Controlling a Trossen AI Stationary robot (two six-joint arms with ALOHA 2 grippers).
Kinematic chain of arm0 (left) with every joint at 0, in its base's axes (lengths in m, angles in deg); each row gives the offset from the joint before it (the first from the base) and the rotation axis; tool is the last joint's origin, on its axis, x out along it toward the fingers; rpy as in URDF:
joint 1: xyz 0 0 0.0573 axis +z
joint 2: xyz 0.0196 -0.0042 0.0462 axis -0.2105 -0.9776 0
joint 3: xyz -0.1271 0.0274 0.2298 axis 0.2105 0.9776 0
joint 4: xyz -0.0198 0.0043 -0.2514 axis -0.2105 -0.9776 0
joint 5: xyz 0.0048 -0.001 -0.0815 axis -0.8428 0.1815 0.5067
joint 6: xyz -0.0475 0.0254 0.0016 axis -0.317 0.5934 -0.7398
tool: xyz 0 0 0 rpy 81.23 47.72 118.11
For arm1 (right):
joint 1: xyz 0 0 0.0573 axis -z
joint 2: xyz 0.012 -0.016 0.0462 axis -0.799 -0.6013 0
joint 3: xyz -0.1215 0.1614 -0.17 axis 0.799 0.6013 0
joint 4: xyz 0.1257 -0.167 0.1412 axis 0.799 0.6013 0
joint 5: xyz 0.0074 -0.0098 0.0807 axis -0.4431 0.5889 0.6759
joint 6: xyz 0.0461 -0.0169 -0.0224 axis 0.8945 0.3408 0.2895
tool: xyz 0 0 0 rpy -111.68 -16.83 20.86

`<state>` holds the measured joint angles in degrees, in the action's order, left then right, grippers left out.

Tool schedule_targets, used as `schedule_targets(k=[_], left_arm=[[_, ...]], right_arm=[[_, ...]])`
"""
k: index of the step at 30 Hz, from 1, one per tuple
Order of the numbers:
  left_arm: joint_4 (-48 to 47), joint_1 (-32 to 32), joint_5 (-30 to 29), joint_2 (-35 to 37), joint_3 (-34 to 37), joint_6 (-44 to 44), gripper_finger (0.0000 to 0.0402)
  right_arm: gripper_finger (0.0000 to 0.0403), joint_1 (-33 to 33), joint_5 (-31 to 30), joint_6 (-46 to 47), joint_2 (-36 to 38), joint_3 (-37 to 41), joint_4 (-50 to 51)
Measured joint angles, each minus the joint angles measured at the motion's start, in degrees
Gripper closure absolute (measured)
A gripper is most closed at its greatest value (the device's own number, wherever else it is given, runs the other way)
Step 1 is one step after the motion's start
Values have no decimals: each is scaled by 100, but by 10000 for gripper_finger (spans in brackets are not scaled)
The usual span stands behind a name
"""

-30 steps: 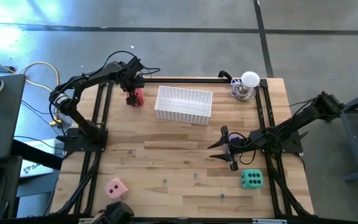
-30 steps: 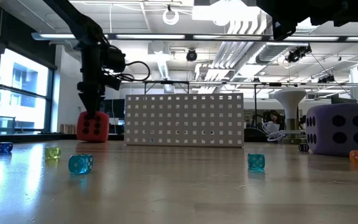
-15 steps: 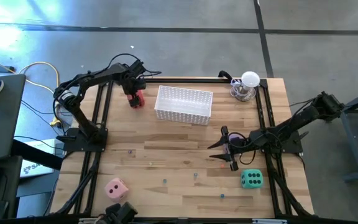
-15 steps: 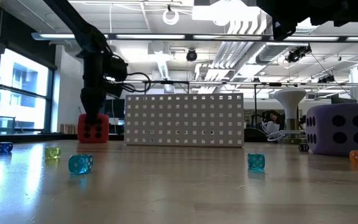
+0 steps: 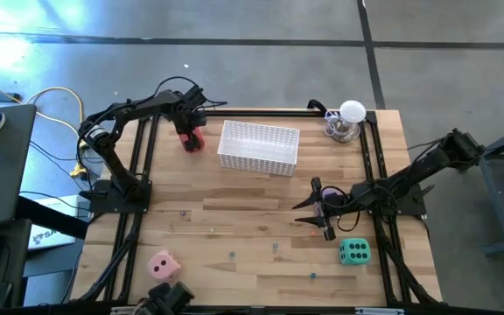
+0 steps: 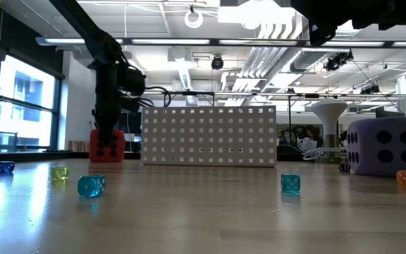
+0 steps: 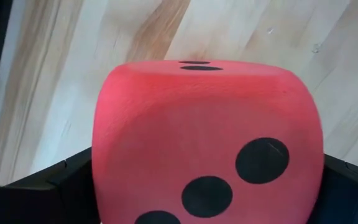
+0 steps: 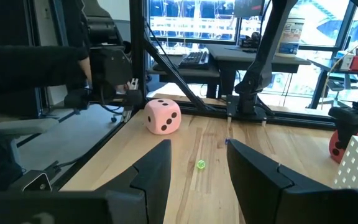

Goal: Pick & Place Dice
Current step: Put the big red die into the white bin

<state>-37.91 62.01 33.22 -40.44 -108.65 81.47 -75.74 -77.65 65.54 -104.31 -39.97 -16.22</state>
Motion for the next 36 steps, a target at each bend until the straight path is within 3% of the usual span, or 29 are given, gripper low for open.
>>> schedule_targets(k=[5, 17, 22, 30, 36], left_arm=[[44, 143, 275, 123, 33, 186, 13], [-75, 107, 1102, 1486, 42, 376, 14], [-128, -234, 1004, 2134, 46, 355, 14], [-97, -1339, -156, 3338, -144, 287, 14], [911, -2352, -299, 3699, -196, 283, 14]], right_arm=[[254, -1, 0, 0, 0, 0, 0], [254, 0, 0, 0, 0, 0, 4], [254, 0, 0, -2, 0, 0, 6], [254, -1, -2, -11, 0, 0, 7], [254, 0, -195, -24, 0, 0, 4]])
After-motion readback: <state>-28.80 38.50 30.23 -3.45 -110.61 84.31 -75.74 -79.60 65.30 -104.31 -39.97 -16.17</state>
